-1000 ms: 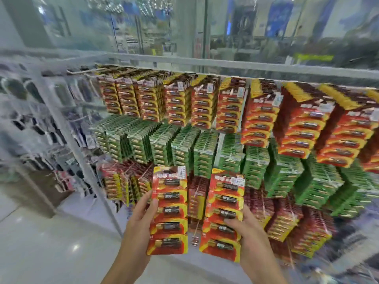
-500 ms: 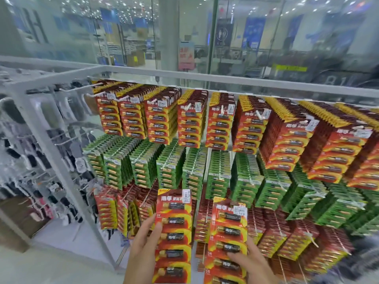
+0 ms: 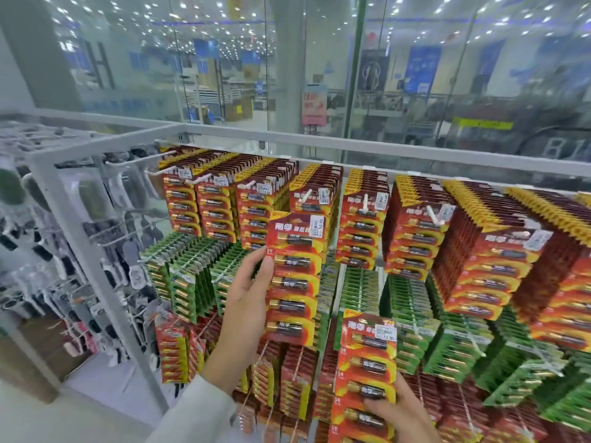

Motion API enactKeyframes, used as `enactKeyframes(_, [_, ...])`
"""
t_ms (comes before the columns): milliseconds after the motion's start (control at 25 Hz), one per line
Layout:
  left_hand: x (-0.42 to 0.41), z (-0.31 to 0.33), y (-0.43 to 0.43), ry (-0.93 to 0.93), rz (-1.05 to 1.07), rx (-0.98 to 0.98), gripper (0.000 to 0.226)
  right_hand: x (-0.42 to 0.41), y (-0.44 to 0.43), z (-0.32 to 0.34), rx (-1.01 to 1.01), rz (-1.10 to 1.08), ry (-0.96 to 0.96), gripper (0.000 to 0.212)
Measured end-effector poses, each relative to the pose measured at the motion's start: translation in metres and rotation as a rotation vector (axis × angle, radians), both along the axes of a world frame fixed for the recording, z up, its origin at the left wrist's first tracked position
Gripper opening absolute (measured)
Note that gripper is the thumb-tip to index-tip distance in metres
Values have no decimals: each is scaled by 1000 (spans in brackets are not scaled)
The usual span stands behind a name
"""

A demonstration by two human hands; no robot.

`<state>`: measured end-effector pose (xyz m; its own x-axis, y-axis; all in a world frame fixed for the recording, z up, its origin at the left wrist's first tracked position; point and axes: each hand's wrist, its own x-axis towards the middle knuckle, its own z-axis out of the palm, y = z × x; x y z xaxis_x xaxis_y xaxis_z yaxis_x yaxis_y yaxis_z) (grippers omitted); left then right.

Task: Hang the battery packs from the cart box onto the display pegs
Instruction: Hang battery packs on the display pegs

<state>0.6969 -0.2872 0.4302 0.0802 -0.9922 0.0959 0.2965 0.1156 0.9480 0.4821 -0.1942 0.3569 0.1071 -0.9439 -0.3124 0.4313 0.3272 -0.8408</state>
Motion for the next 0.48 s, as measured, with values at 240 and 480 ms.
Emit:
enactKeyframes(240, [-1, 3, -44, -9, -28, -2, 38, 1, -18, -1, -5, -16, -13, 128])
enactKeyframes(480, [0, 1, -62, 33, -66, -5, 33, 4, -30, 0, 18, -100, 20, 113])
